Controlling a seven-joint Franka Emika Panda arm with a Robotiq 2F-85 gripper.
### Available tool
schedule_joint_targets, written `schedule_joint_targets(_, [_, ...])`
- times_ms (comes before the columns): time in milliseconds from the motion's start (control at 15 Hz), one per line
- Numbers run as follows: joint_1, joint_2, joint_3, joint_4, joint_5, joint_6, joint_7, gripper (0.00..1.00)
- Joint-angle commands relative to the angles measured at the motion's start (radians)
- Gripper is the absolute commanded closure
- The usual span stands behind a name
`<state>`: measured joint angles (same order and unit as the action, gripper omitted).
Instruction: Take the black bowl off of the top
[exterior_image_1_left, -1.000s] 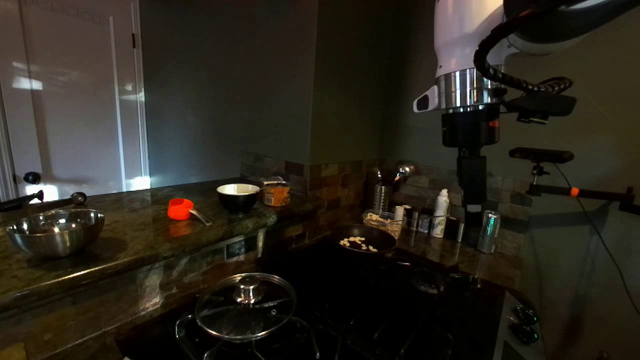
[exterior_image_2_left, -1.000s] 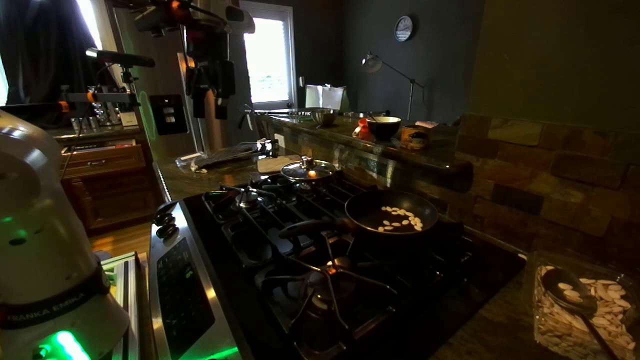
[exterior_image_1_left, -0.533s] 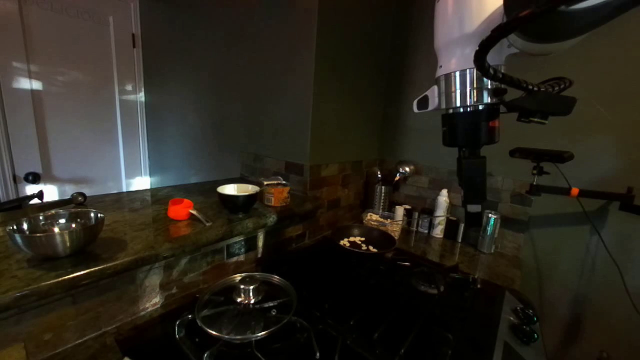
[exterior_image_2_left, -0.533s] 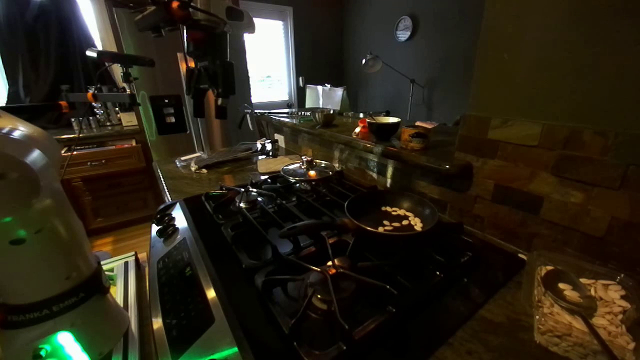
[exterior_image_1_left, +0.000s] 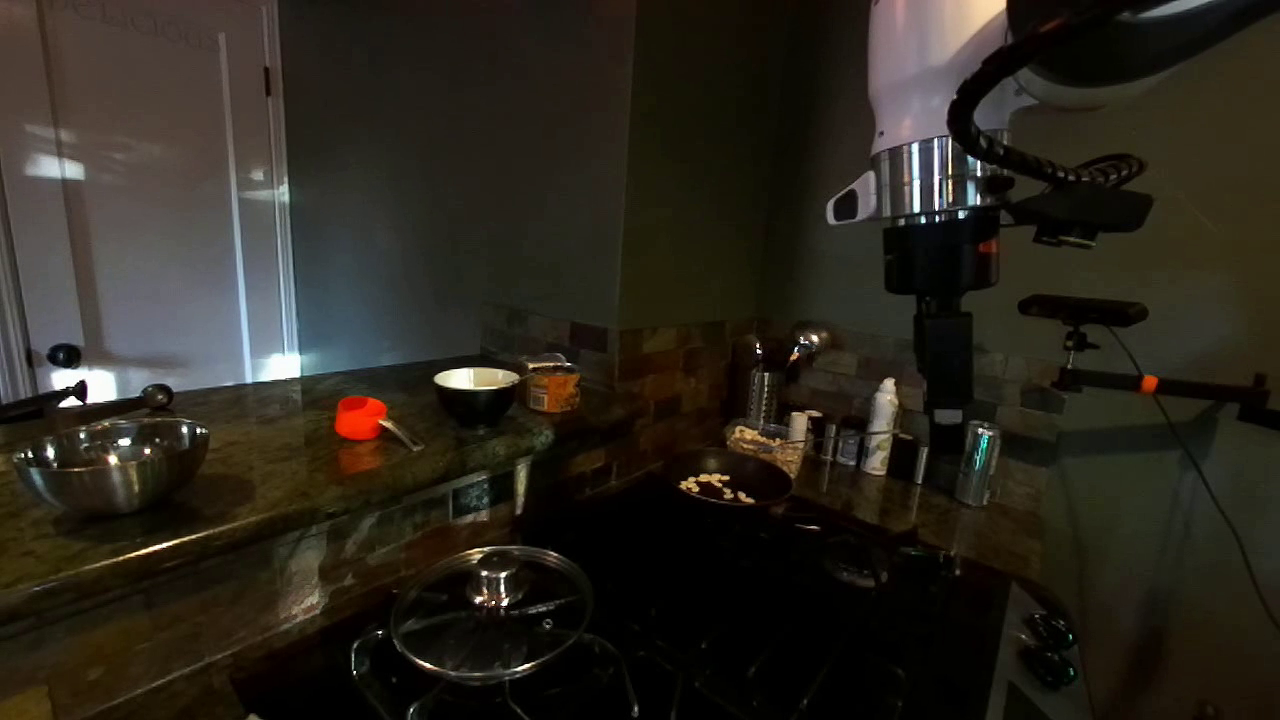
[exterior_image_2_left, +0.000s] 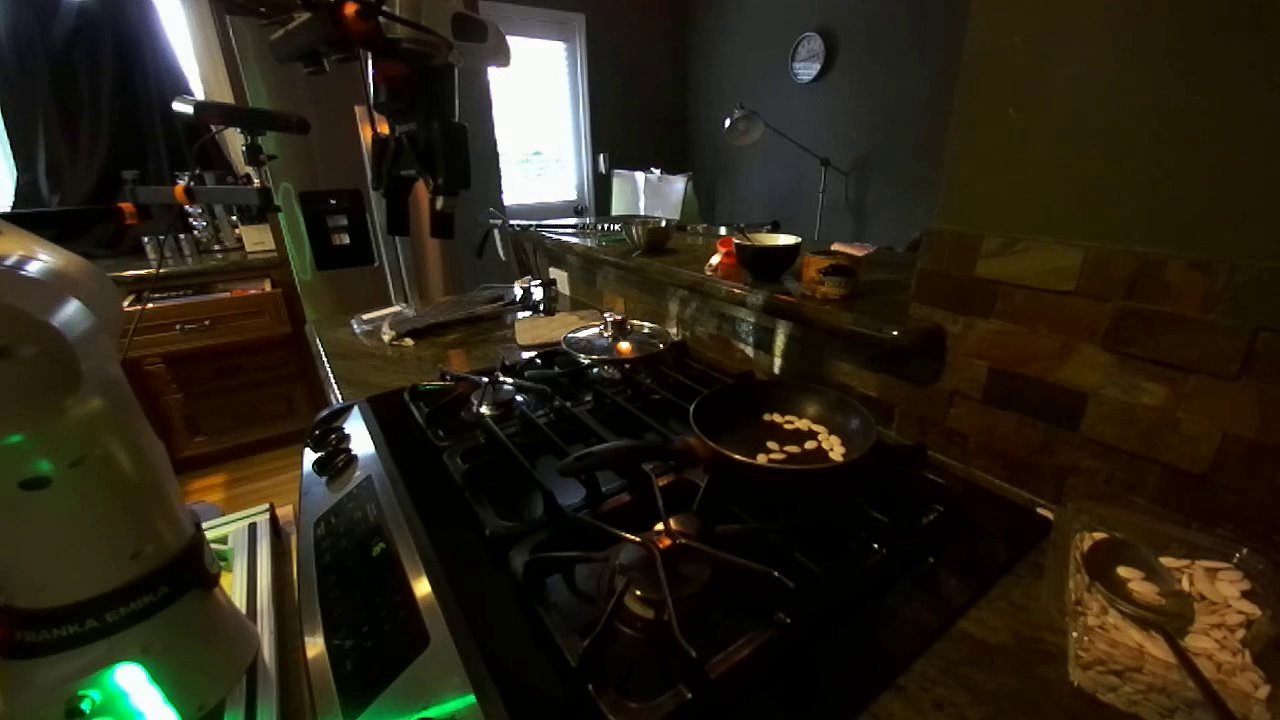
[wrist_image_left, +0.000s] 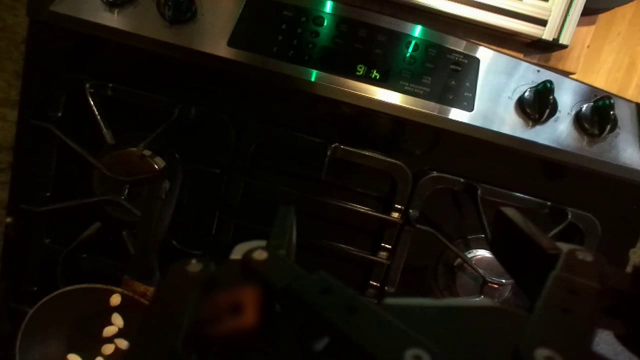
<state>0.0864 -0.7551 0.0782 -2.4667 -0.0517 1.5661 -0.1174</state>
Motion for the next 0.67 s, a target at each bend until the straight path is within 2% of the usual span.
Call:
schedule_joint_targets(0, [0.012, 0.002, -0.008, 0.002, -0.005, -0.002, 0.006, 0.00])
schedule_joint_targets(267, [0.018, 0.017, 0.002, 0.006, -0.018, 0.016, -0.002, 0.00])
schedule_joint_targets(600, [0.078, 0.156, -0.029, 0.073, -0.002, 0.292, -0.157, 0.00])
